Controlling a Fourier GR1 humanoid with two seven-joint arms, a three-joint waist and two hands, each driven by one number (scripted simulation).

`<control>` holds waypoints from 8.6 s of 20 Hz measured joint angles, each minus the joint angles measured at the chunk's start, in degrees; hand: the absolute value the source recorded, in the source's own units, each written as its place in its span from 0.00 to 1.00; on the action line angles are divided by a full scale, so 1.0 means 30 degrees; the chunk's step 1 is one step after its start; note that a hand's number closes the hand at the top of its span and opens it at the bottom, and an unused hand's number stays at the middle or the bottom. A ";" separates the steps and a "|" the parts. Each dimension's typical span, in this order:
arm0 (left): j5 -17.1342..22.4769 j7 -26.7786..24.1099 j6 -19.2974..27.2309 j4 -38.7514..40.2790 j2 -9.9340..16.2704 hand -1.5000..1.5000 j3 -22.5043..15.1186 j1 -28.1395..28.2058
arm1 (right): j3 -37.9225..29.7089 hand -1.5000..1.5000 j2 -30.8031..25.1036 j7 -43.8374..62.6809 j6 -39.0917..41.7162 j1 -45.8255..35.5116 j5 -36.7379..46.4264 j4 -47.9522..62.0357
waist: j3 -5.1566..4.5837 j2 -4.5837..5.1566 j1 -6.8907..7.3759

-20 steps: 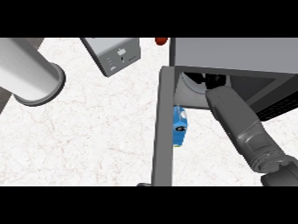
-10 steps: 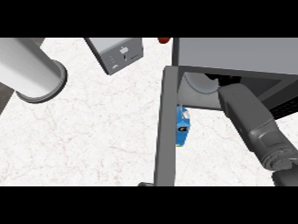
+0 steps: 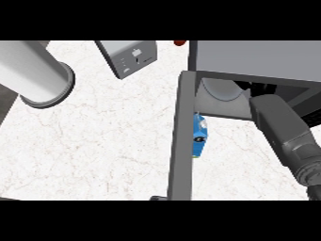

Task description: Pick up the milk, place it into the microwave and close the microwave

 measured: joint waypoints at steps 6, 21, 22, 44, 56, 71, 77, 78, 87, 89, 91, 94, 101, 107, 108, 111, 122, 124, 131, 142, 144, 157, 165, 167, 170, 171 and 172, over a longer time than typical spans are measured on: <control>-0.0126 -0.0039 0.0047 0.0594 0.0058 0.00 -0.0100 -0.0490 | 0.0465 0.00 -0.0069 0.0028 -0.0115 0.0210 0.0569 0.0340 | 0.0004 0.0117 0.0221; -0.0789 -0.0316 0.0096 0.1677 0.0424 0.00 -0.0253 -0.1476 | 0.1224 0.00 0.0799 0.0815 -0.1201 -0.0652 0.1516 0.0374 | 0.0000 0.0132 0.0492; -0.0811 -0.0311 0.0101 0.1735 0.0404 0.00 -0.0319 -0.1569 | 0.1294 0.00 0.0847 0.0864 -0.1176 -0.0731 0.1596 0.0426 | -0.0003 0.0123 0.0469; -0.1366 -0.1422 0.0005 0.1739 -0.0060 0.00 -0.0212 -0.0904 | 0.0698 0.00 0.1433 -0.0258 0.0529 0.0464 0.1262 -0.0366 | -0.0020 -0.0367 -0.0452; -0.1864 -0.1157 0.0136 0.0197 -0.0964 0.00 -0.0766 0.0307 | -0.0743 0.00 0.2442 -0.2953 0.4603 0.2355 -0.0179 -0.1775 | -0.0050 -0.0753 -0.1336; -0.1441 -0.0478 -0.2463 -0.1073 -0.1701 0.00 -0.3348 0.1973 | -0.0150 0.00 0.4283 -0.5392 1.1170 0.7533 -0.1734 -0.4874 | -0.0097 -0.1183 -0.2281; -0.2561 -0.0151 -0.2749 -0.1526 -0.2033 0.00 -0.4921 0.1479 | 0.1395 0.00 0.4377 -0.5330 1.2476 1.1039 -0.2167 -0.8504 | -0.0117 -0.1260 -0.2610; -0.3010 -0.0335 -0.2848 -0.1373 -0.2078 1.00 -0.5144 0.1441 | 0.1606 0.00 0.4370 -0.5310 1.2518 1.1851 -0.2138 -0.9268 | -0.0122 -0.1263 -0.2645; -0.6084 -0.0542 -0.1478 -0.0559 -0.2183 1.00 -0.7944 -0.0401 | 0.3195 1.00 0.3781 -0.3090 1.4124 1.8395 -0.3292 -1.8563 | -0.0129 -0.1210 -0.2715; -0.6464 0.0045 -0.0949 -0.0610 -0.2214 1.00 -0.8685 -0.0993 | 0.3285 0.00 0.3258 -0.2385 1.4577 1.9857 -0.3707 -2.0667 | -0.0125 -0.1189 -0.2690; -0.7230 0.0289 -0.0157 -0.0243 -0.2235 1.00 -0.9566 -0.1643 | 0.3463 0.00 0.2950 -0.1949 1.4848 2.1430 -0.3998 -2.2569 | -0.0123 -0.1170 -0.2690; -0.8148 0.0670 0.1108 0.0642 -0.2253 1.00 -1.0602 -0.3276 | 0.3195 0.00 0.2408 -0.1272 1.5229 2.3039 -0.4701 -2.4848 | -0.0118 -0.1131 -0.2632; -0.9854 0.0014 0.4386 0.4413 -0.2268 1.00 -1.4322 -0.6594 | 0.1874 0.00 0.1015 -0.0265 1.5800 2.4768 -0.5724 -2.7877 | -0.0112 -0.1073 -0.2599; -1.0798 -0.0975 0.7095 0.7305 -0.2175 1.00 -1.7503 -0.9125 | 0.1397 0.00 0.0203 0.0169 1.6316 2.6028 -0.5792 -2.9894 | -0.0108 -0.1093 -0.2576; -1.0661 -0.0854 0.7650 0.7870 -0.2154 1.00 -1.8032 -0.9680 | 0.1343 0.00 0.0208 0.0260 1.6351 2.6009 -0.5868 -3.0091 | -0.0110 -0.1094 -0.2589; -1.0066 -0.0329 1.0049 0.9715 -0.2135 1.00 -2.0046 -1.1276 | 0.1131 0.00 -0.0134 0.0686 1.6735 2.5961 -0.6218 -3.0926 | -0.0109 -0.1070 -0.2755; -0.4313 0.0840 1.4816 1.5062 -0.2109 0.00 -2.6222 -1.6119 | 0.1015 0.00 -0.1617 0.3115 1.8362 2.5041 -0.7805 -3.4005 | -0.0146 -0.0797 -0.4010; -0.3192 0.0525 1.5449 1.5261 -0.2103 1.00 -2.6545 -1.6663 | 0.1010 0.00 -0.1966 0.3517 1.8755 2.4768 -0.8188 -3.4456 | -0.0160 -0.0695 -0.4445; 0.0189 -0.0949 1.6924 1.5451 -0.2192 1.00 -2.6656 -1.8694 | 0.1428 0.00 -0.2753 0.4507 1.9722 2.3787 -0.8910 -3.5760 | -0.0199 -0.0381 -0.5827; 0.3364 -0.1584 1.8405 1.7006 -0.1974 1.00 -2.6439 -2.1287 | 0.1313 0.00 -0.3780 0.5906 2.0325 2.2728 -1.0100 -3.7282 | -0.0172 -0.0003 -0.7742; 0.3774 -0.1633 1.8717 1.7260 -0.1971 1.00 -2.6372 -2.1638 | 0.1298 0.00 -0.3979 0.6159 2.0465 2.2680 -1.0331 -3.7471 | -0.0167 0.0039 -0.8063; 0.5753 -0.1861 2.0220 1.8738 -0.1596 1.00 -2.6116 -2.3239 | 0.0891 0.00 -0.5067 0.7424 2.0997 2.1903 -1.1724 -3.8272 | -0.0143 0.0336 -0.9348; 0.6627 -0.2270 2.1077 1.9288 -0.1380 1.00 -2.5901 -2.3698 | 0.0251 0.00 -0.5804 0.7960 2.1173 2.1460 -1.2307 -3.8298 | -0.0140 0.0467 -0.9972; 0.6816 -0.2408 2.1305 1.9401 -0.1339 1.00 -2.5851 -2.3771 | 0.0101 0.00 -0.5993 0.8089 2.1202 2.1322 -1.2404 -3.8279 | -0.0143 0.0492 -1.0082; 0.7040 -0.2542 2.1610 1.9489 -0.1305 1.00 -2.5897 -2.3786 | -0.0208 0.00 -0.6358 0.8300 2.1276 2.1147 -1.2562 -3.8294 | -0.0138 0.0457 -1.0217; 0.7123 -0.2553 2.1702 1.9487 -0.1293 1.00 -2.5944 -2.3807 | -0.0280 0.00 -0.6452 0.8357 2.1297 2.1068 -1.2609 -3.8267 | -0.0132 0.0459 -1.0233; 0.7188 -0.2605 2.1834 1.9476 -0.1264 1.00 -2.5958 -2.3788 | -0.0386 0.00 -0.6543 0.8402 2.1309 2.1013 -1.2666 -3.8249 | -0.0126 0.0451 -1.0294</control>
